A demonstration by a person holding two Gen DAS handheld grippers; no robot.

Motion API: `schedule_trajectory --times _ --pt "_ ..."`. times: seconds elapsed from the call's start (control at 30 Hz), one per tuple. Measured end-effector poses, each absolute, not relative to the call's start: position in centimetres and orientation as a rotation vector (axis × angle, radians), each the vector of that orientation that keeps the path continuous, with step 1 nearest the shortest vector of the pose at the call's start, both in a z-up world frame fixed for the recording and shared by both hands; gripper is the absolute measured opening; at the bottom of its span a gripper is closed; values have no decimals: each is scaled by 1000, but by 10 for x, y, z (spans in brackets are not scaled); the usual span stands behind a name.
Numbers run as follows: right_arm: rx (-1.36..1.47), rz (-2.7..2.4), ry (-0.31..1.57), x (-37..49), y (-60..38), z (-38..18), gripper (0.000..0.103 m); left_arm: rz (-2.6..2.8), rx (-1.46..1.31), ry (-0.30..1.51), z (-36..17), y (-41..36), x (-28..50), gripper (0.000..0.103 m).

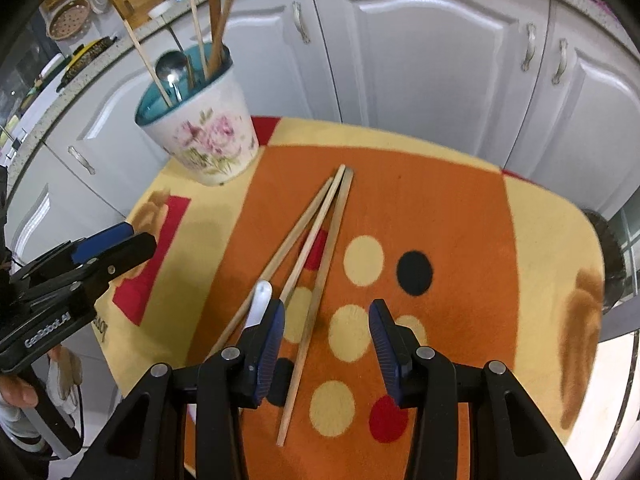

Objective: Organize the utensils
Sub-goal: 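Grasp a chopstick with the right tool while the left tool grasps another chopstick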

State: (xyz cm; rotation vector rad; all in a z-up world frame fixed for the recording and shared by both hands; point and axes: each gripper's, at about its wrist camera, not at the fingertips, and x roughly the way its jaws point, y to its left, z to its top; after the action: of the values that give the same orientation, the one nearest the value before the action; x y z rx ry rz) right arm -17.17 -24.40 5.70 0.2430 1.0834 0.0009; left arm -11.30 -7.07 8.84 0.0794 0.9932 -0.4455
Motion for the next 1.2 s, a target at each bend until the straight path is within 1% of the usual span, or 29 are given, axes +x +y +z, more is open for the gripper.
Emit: schedule_trajectory --times 0.03,0.1,0.27,0.4,0.6,0.7,0.73,0.8,0.9,0.97,1.0,1.03,1.07,1.1,1.13,1.17,1.2 --pt "240 3 1092 -169 -243 53 41 -444 85 1001 85 -72 -113 46" --pt "233 14 1113 -163 -240 44 31 -444 91 1017 80 -74 -112 46" --pt "233 31 1154 -149 -235 21 18 -446 101 1037 73 -78 -108 46" --pt "268 35 1130 -156 -243 22 6 -458 105 1047 69 -85 -102 46" --pt "278 -23 1173 -186 -271 23 6 -528 111 1074 59 -110 -88 46" --pt "345 -44 1170 -198 -286 21 7 -559 121 1102 51 -125 -78 46" --pt "364 -49 1168 -199 -290 22 10 -570 133 1115 47 -132 -74 45" --pt "365 -59 1161 -199 -293 26 25 -594 151 1135 41 -143 -67 45" --pt "364 -32 1142 -192 -290 31 26 -605 174 1157 35 -154 -59 43" --pt "349 -20 1136 -182 -287 34 26 -611 191 1167 31 -161 -55 39" --pt "337 -19 1135 -177 -286 35 26 -612 203 1161 30 -165 -53 38" --pt "323 -18 1133 -169 -285 35 26 -611 213 1154 30 -167 -52 34" --pt "314 -17 1130 -161 -284 34 26 -614 222 1150 30 -169 -51 27" --pt "315 -14 1129 -154 -283 34 26 -622 220 1151 30 -171 -50 23" --pt "319 -4 1130 -145 -282 33 25 -631 210 1154 30 -171 -49 16" --pt "316 4 1130 -141 -281 32 21 -643 196 1159 30 -170 -49 12" --pt "303 8 1135 -136 -278 29 14 -650 189 1159 30 -170 -49 10"
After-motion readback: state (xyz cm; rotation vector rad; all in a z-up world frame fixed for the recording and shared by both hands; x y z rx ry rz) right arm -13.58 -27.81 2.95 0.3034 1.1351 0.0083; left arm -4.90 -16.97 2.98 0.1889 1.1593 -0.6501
